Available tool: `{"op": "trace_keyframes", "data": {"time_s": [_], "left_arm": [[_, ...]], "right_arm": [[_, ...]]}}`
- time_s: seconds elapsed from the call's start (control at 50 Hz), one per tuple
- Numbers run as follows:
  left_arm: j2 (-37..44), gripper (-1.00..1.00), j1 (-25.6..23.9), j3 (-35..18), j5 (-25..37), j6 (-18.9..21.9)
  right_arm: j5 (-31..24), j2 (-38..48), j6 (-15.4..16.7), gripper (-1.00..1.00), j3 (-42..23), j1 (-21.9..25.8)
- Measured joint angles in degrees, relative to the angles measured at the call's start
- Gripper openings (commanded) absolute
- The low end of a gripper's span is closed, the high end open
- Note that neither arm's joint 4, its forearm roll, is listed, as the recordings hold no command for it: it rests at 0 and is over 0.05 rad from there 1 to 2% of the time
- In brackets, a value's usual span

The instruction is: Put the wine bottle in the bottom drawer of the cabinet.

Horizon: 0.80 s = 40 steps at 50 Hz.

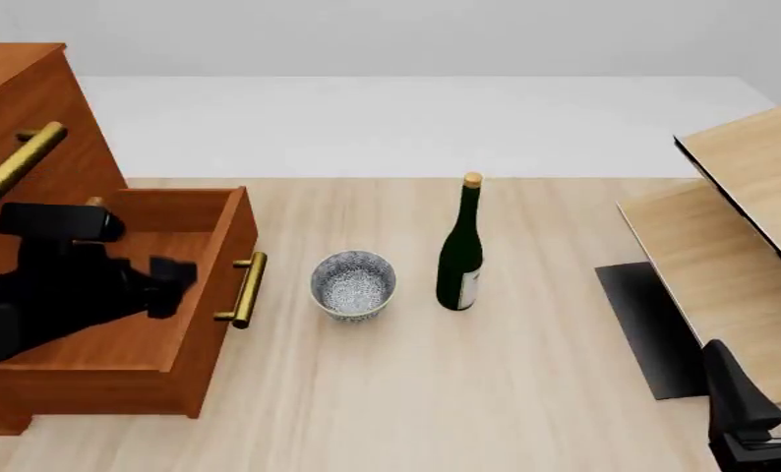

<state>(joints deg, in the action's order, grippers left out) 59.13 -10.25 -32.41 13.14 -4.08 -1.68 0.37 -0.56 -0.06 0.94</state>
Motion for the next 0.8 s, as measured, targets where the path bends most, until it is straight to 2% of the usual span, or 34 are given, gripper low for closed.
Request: {"op": "trace_keyframes", "data": {"time_s": [0.8], "left_arm": [[6.14,1.00,-1.02,5.63,-8.25,-0.79]], "right_arm": [[-0.32,0.05,0.03,1.00,0.02,0.05]]}}
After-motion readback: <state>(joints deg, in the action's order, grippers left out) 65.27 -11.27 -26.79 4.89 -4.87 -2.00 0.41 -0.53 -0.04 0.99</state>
